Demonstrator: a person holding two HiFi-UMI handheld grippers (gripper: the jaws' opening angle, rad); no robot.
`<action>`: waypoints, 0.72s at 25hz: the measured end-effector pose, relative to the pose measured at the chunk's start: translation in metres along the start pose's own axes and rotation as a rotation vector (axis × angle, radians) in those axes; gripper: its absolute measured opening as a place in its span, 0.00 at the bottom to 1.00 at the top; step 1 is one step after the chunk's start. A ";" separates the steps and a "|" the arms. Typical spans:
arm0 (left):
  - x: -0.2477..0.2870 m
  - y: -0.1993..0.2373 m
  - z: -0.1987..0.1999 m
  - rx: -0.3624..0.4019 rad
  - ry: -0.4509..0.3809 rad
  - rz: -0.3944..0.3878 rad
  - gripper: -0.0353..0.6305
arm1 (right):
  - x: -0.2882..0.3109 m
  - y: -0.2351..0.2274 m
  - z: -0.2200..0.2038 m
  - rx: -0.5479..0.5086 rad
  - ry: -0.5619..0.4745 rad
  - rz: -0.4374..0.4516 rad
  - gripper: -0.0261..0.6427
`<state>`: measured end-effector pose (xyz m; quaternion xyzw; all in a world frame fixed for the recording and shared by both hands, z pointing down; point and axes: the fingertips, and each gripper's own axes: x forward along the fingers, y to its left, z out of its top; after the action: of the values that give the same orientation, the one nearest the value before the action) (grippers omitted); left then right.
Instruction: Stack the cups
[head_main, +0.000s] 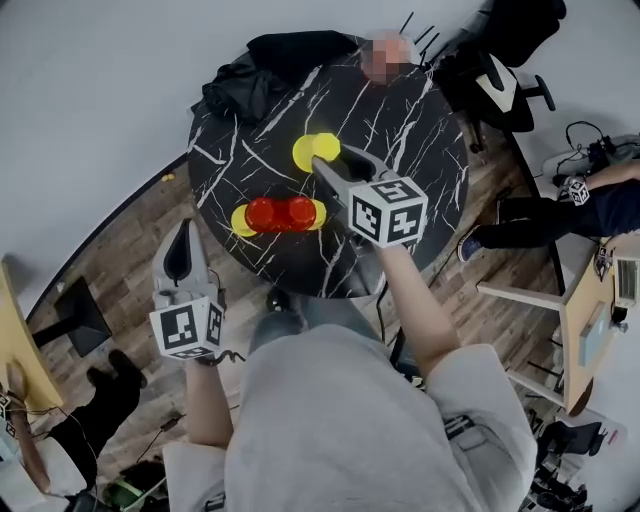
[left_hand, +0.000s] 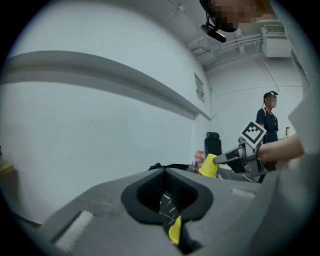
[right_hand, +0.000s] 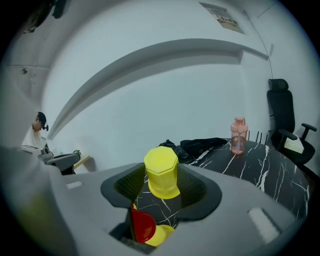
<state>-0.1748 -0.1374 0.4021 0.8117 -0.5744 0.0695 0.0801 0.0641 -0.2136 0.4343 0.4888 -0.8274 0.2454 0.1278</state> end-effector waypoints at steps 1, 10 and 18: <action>0.000 -0.001 0.002 0.005 -0.004 -0.010 0.06 | -0.006 0.004 0.001 0.000 -0.011 -0.001 0.35; -0.004 -0.014 0.014 0.022 -0.046 -0.090 0.06 | -0.051 0.041 0.004 -0.013 -0.074 -0.005 0.35; -0.019 -0.018 0.019 0.028 -0.065 -0.115 0.06 | -0.061 0.083 -0.007 -0.095 -0.003 0.017 0.35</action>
<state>-0.1638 -0.1177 0.3789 0.8463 -0.5280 0.0464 0.0541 0.0213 -0.1309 0.3898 0.4755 -0.8423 0.2061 0.1478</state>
